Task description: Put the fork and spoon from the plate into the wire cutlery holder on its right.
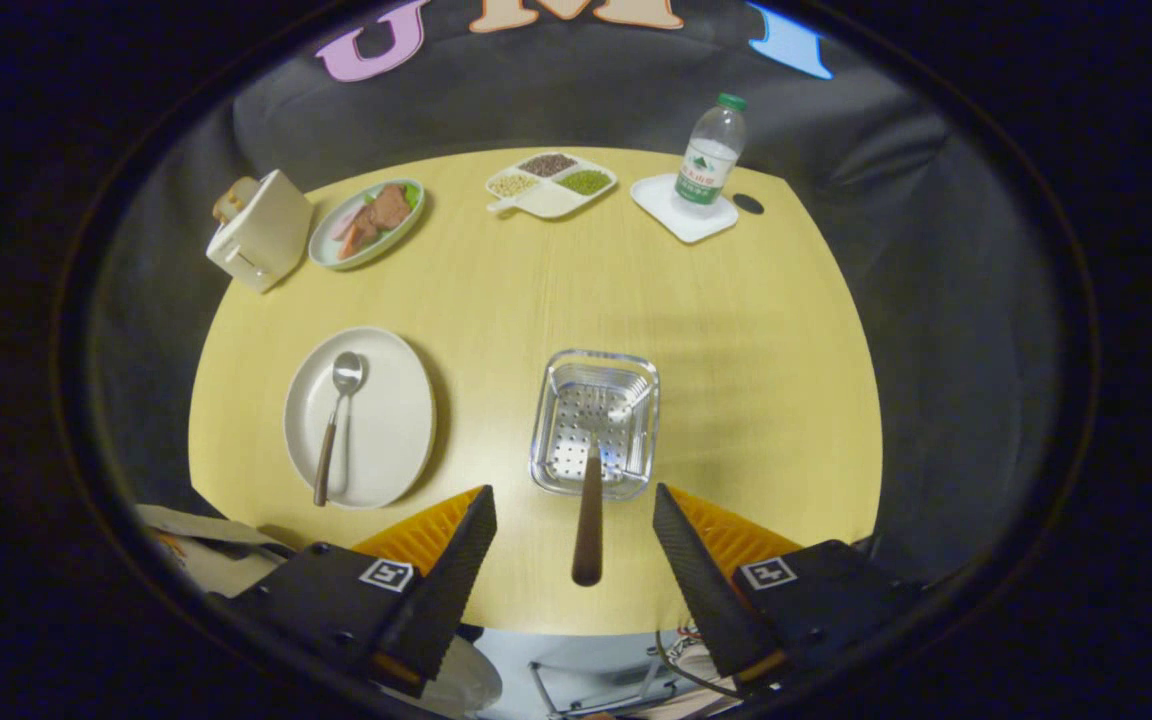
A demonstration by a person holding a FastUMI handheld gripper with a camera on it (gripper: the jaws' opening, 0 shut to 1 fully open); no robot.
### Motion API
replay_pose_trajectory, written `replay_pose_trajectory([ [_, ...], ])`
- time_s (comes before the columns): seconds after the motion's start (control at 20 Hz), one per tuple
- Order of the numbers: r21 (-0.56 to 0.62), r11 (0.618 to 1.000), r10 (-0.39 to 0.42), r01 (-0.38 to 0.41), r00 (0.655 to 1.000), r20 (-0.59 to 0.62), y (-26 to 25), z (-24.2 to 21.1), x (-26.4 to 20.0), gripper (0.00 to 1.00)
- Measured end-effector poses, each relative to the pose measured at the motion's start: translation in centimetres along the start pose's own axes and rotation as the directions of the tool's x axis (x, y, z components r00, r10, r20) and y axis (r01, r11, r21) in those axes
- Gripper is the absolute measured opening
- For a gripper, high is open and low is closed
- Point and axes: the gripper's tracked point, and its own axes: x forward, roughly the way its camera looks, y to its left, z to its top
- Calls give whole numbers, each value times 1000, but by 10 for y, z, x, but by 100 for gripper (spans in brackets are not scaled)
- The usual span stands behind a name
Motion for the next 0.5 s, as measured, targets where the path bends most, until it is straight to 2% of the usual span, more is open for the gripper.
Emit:
replay_pose_trajectory([
  [0.2, 24, 1000, 10, -14, 986, 167, 24, 28, -6, 100],
  [0.5, -10, 999, 51, -50, 931, 361, 69, 52, -16, 100],
])
